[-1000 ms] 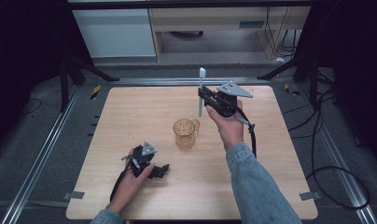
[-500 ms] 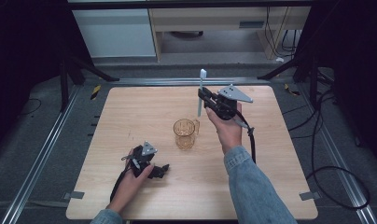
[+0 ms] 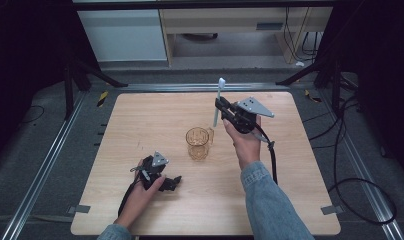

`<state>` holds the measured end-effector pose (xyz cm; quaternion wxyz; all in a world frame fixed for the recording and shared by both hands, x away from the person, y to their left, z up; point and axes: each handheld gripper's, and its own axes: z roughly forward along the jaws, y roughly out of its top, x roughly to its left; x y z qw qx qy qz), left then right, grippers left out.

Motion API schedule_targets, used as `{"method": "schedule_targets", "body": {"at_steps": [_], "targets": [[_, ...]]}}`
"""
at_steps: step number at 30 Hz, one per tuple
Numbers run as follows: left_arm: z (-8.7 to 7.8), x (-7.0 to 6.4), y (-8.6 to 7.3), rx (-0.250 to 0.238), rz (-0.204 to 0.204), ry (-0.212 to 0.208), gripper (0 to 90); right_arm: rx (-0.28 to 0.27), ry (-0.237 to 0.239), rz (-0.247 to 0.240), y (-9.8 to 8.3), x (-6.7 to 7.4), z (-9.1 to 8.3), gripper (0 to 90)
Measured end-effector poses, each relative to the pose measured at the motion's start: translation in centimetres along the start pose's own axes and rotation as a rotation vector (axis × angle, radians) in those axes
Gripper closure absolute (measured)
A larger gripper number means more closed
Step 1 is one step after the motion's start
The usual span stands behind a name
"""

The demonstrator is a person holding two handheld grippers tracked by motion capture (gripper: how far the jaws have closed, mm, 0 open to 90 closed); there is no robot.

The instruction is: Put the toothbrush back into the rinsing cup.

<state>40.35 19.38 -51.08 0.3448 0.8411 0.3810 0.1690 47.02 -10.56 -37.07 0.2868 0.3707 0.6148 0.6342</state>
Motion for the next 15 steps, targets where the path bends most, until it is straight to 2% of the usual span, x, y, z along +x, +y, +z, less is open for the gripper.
{"method": "schedule_targets", "body": {"at_steps": [15], "targets": [[0.00,0.00,0.00,0.000,0.000,0.000,0.0,-0.028,0.002,0.004,-0.96,-0.15,-0.24,79.2]]}}
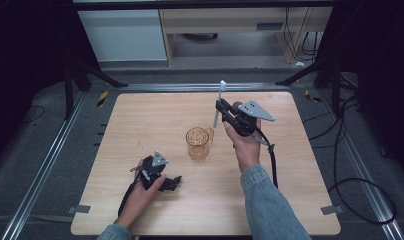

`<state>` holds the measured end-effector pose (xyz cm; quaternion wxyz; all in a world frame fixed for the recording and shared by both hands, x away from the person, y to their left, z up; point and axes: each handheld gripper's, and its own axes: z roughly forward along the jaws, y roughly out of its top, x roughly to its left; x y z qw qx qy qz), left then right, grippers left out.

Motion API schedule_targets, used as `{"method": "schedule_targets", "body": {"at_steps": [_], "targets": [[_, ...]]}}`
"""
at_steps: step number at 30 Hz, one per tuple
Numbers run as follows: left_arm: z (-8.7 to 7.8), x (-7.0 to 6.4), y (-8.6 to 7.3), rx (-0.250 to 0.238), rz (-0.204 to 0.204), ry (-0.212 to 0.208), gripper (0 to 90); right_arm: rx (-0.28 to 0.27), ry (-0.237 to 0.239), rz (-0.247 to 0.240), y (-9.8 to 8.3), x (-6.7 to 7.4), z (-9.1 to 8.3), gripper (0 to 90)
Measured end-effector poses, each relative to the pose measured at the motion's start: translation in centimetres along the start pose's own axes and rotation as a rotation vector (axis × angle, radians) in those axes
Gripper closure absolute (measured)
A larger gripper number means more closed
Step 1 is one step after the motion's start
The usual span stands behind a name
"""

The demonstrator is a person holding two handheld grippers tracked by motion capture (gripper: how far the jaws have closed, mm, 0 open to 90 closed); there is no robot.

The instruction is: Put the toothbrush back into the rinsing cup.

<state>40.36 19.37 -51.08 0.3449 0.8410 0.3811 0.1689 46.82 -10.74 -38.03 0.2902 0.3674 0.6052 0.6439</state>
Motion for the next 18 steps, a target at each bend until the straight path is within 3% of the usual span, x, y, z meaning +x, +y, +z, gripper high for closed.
{"method": "schedule_targets", "body": {"at_steps": [18], "targets": [[0.0,0.0,0.0,0.000,0.000,0.000,0.0,-0.018,0.020,0.012,-1.4,0.1,0.3,79.3]]}}
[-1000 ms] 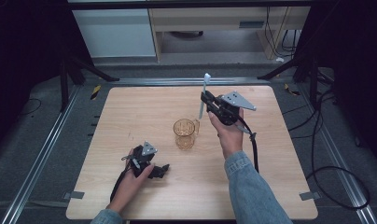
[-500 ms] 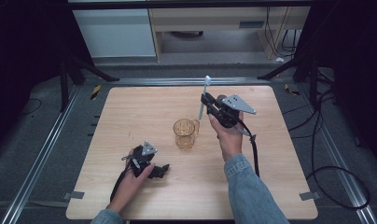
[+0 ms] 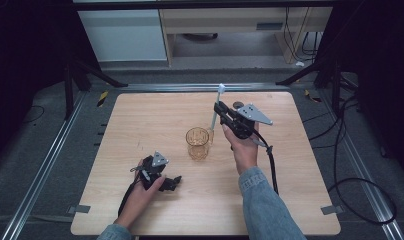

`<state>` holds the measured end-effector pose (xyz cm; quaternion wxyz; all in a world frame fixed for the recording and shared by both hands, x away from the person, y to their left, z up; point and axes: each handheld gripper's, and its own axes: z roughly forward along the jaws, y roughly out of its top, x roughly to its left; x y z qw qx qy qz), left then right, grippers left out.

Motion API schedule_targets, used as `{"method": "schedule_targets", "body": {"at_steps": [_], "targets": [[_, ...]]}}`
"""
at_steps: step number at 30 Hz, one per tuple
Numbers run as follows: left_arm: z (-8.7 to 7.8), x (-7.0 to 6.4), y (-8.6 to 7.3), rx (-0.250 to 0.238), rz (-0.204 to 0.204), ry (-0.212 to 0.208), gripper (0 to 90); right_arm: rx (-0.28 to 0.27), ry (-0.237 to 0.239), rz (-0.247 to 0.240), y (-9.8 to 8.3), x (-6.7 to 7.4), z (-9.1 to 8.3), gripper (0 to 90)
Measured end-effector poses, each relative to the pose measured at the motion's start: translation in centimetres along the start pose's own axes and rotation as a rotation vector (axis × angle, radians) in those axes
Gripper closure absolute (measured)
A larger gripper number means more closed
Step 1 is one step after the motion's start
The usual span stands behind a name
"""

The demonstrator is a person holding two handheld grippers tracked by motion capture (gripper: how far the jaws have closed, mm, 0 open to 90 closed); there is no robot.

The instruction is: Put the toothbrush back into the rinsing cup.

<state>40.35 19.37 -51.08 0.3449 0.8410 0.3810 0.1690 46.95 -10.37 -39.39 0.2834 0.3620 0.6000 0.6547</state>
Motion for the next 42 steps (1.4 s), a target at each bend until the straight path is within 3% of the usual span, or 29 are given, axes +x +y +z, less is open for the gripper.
{"method": "schedule_targets", "body": {"at_steps": [17,32,42], "targets": [[0.0,0.0,0.0,0.000,0.000,0.000,0.0,0.000,0.002,-0.002,-0.9,0.5,0.8,79.2],[0.0,0.0,0.0,0.000,0.000,0.000,0.0,-0.002,-0.030,-0.047,-1.2,1.0,1.0,79.3],[0.0,0.0,0.0,0.000,0.000,0.000,0.0,-0.011,-0.027,-0.053,-1.3,1.2,1.0,79.2]]}}
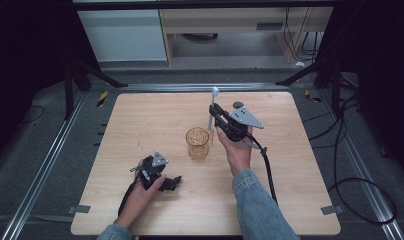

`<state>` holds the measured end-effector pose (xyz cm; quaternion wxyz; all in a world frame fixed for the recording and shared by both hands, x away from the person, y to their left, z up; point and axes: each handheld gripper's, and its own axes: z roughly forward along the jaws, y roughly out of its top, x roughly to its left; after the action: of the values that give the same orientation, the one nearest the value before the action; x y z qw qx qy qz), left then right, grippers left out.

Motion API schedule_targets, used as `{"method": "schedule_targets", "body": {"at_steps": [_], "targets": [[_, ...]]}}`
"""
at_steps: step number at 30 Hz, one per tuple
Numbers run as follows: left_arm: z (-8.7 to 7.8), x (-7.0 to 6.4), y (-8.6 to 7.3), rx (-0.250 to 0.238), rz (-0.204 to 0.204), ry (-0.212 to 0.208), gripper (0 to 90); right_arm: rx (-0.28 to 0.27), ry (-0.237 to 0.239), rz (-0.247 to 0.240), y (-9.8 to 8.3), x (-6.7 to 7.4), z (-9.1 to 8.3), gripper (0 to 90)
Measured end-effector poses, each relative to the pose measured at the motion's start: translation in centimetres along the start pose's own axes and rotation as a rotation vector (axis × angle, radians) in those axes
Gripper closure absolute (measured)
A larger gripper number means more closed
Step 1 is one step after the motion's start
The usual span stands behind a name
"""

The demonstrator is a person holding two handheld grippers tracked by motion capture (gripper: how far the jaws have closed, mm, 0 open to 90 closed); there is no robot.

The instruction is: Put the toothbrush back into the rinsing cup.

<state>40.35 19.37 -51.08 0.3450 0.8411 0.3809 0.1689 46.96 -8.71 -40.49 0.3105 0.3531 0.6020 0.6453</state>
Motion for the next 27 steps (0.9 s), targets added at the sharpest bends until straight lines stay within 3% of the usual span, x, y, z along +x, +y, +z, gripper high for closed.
{"method": "schedule_targets", "body": {"at_steps": [27], "targets": [[0.0,0.0,0.0,0.000,0.000,0.000,0.0,0.014,0.007,-0.004,-1.4,0.0,0.2,79.2]]}}
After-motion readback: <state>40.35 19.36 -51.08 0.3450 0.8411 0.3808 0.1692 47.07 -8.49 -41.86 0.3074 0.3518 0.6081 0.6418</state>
